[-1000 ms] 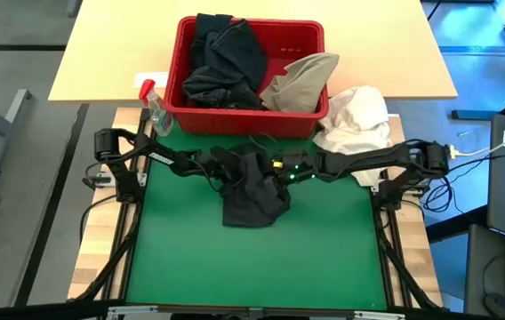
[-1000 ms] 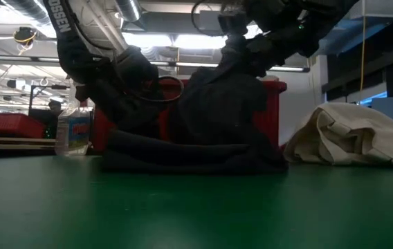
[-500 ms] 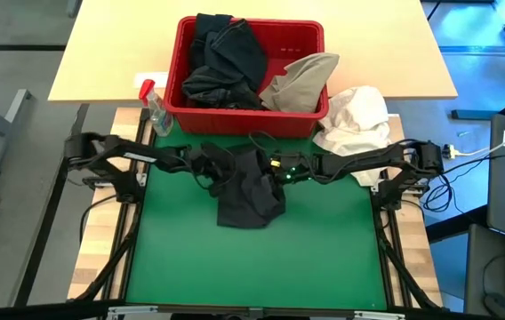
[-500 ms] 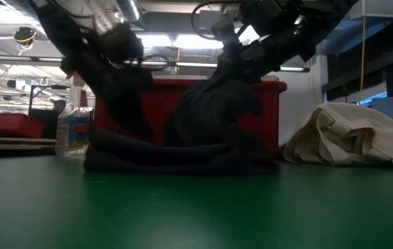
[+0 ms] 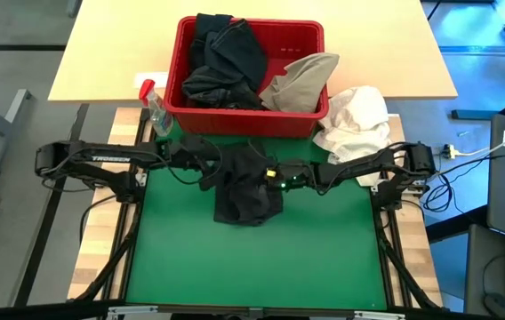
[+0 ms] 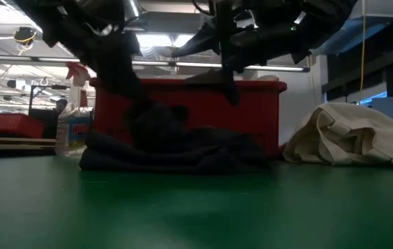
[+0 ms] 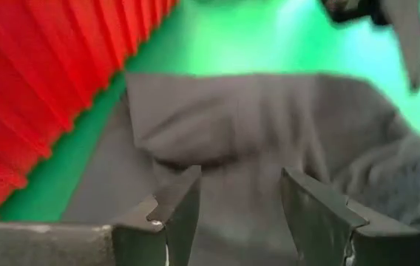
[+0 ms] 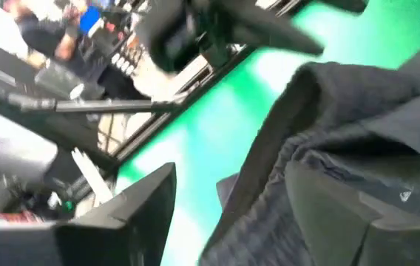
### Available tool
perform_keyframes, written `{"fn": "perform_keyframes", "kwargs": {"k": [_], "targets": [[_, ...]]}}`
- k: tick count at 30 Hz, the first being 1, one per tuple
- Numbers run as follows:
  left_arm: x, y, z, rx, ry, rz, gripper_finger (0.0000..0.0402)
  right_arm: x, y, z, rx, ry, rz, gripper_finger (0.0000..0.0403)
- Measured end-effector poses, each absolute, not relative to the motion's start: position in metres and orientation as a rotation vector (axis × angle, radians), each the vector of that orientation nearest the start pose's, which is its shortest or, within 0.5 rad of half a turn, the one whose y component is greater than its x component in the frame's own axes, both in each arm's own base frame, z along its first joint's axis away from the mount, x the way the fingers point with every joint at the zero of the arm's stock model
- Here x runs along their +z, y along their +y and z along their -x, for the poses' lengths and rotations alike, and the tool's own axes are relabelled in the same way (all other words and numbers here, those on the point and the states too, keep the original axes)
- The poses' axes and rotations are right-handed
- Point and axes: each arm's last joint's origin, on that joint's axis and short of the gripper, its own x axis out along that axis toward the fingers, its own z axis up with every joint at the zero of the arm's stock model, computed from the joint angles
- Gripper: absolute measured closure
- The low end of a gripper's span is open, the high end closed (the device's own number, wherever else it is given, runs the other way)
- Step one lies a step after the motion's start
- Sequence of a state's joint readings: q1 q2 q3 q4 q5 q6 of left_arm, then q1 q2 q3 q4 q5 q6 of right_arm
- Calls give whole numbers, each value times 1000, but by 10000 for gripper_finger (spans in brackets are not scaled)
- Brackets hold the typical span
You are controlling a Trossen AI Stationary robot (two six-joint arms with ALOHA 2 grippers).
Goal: Fold Laundry from Bin
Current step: Fold the black shorts
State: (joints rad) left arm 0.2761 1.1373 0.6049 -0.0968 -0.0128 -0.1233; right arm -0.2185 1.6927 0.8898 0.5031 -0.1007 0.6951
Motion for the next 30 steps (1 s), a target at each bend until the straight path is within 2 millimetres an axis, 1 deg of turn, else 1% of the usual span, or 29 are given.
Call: {"fn": "perform_keyframes", "kwargs": {"k": [2,5,8,10,15,17,19,22,23,26,27,30], "targets": [[222,61,-216,306,566,225,221,207,-75,-346,-201,258,-675,138],[233,58,-209,279,505,250,221,220,-80,-337,-208,272,-586,138],[237,58,-208,300,488,244,221,223,-87,-327,-253,327,-510,144],[233,59,-210,324,507,244,221,219,-90,-324,-290,380,-473,148],[215,59,-221,324,595,264,218,205,-90,-320,-356,507,-376,149],[207,62,-224,345,628,320,209,198,-88,-320,-373,557,-363,150],[200,62,-224,326,668,405,193,195,-87,-319,-382,587,-340,150],[201,61,-224,228,667,540,167,194,-87,-318,-395,608,-315,150],[203,62,-223,226,662,578,161,193,-87,-318,-402,612,-304,150],[207,65,-219,295,655,633,150,194,-88,-318,-411,607,-284,150],[205,65,-218,326,677,639,149,194,-88,-318,-413,604,-278,150],[190,61,-214,395,814,634,149,195,-88,-318,-419,603,-270,150]]}}
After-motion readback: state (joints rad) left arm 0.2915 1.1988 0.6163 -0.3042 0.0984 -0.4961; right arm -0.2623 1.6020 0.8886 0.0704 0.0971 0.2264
